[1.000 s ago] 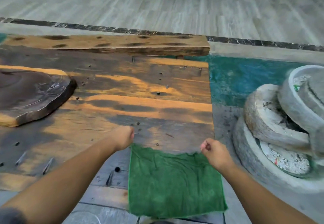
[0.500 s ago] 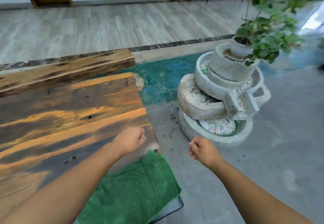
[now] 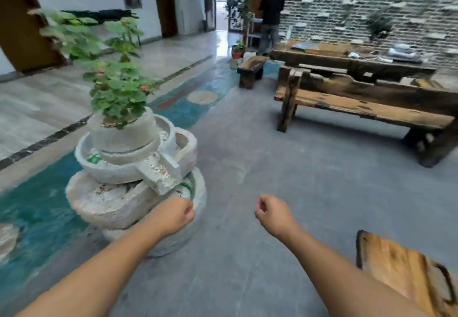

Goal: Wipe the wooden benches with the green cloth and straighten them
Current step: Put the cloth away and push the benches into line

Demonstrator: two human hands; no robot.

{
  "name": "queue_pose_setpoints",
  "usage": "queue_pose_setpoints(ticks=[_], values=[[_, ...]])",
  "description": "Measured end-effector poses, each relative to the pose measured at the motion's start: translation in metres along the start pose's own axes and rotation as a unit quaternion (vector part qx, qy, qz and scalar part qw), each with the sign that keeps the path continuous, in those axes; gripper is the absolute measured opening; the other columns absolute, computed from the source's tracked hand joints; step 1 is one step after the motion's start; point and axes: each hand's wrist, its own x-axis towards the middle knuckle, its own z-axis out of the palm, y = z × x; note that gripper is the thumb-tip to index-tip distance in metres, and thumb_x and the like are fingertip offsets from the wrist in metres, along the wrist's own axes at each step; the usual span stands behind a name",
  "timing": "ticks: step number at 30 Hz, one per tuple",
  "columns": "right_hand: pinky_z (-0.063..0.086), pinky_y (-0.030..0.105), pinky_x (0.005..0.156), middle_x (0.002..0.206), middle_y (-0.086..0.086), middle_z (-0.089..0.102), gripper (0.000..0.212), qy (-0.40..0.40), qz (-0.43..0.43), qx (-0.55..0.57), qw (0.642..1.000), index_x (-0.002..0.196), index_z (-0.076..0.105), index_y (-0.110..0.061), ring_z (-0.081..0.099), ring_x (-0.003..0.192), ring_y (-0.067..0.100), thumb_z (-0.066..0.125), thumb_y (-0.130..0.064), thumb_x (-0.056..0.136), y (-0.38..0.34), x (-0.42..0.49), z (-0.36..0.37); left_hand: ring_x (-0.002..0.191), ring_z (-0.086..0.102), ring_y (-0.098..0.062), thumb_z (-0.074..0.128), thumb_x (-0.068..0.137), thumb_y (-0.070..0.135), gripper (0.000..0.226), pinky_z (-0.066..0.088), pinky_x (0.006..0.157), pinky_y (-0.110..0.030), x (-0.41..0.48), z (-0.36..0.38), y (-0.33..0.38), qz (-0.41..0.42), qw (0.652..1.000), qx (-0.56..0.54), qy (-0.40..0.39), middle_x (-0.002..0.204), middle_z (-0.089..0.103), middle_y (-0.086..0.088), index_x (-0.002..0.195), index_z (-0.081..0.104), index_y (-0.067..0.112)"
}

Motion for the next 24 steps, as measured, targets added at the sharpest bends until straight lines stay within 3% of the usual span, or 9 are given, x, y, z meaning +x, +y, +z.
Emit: queue_pose_setpoints(ticks=[6,10,13,16,21,24], values=[[0.053,0.043,0.084,0.1,0.023,0.072,0.027,0.068,0.15,0.038,0.986,0.087,0.063,-0.001,0.066,0.098,0.039,0.045,-0.02,0.096,0.124,0.014,-0.064,0.095,0.063,-0.037,0.05,0.093,0.035,0.029,0.047,0.072,-0.038,0.11,0.005,0.151,0.151,0.984,0.086,-0.029,0.094,0.067,-0.019,0.071,0.048,0.016],[0.054,0.042,0.078,0.085,0.023,0.072,0.036,0.107,0.214,0.066,0.969,0.078,0.066,0.003,0.068,0.085,0.037,0.045,-0.021,0.096,0.18,0.04,-0.093,0.097,0.062,-0.038,0.051,0.095,0.039,0.032,0.041,0.067,-0.036,0.183,0.02,0.216,0.225,0.967,0.105,-0.058,0.094,0.067,-0.021,0.07,0.047,0.018],[0.055,0.041,0.07,0.073,0.021,0.071,0.037,0.154,0.261,0.078,0.95,0.07,0.065,0.002,0.068,0.075,0.036,0.049,-0.023,0.093,0.217,0.071,-0.129,0.095,0.063,-0.039,0.05,0.096,0.043,0.037,0.044,0.068,-0.036,0.249,0.024,0.258,0.263,0.955,0.114,-0.073,0.093,0.067,-0.021,0.074,0.056,0.014],[0.054,0.041,0.07,0.071,0.021,0.07,0.038,0.217,0.299,0.07,0.927,0.069,0.064,0.001,0.068,0.074,0.035,0.054,-0.027,0.093,0.259,0.114,-0.175,0.093,0.064,-0.038,0.05,0.097,0.046,0.041,0.037,0.064,-0.035,0.329,0.025,0.306,0.308,0.942,0.11,-0.07,0.091,0.068,-0.022,0.07,0.051,0.015],[0.053,0.044,0.072,0.073,0.009,0.067,0.022,0.233,0.363,0.093,0.897,0.07,0.053,-0.016,0.067,0.077,0.034,0.057,-0.021,0.092,0.307,0.17,-0.231,0.068,0.057,-0.033,0.05,0.098,0.048,0.049,0.027,0.053,-0.033,0.434,0.016,0.391,0.373,0.915,0.104,-0.111,0.063,0.05,-0.011,0.062,0.037,0.016],[0.055,0.043,0.075,0.075,0.007,0.069,0.029,0.266,0.384,0.121,0.876,0.069,0.048,-0.021,0.067,0.075,0.029,0.051,-0.02,0.097,0.336,0.198,-0.257,0.058,0.046,-0.027,0.048,0.099,0.047,0.052,0.026,0.051,-0.034,0.487,0.006,0.45,0.416,0.896,0.103,-0.115,0.056,0.041,-0.005,0.06,0.035,0.015]])
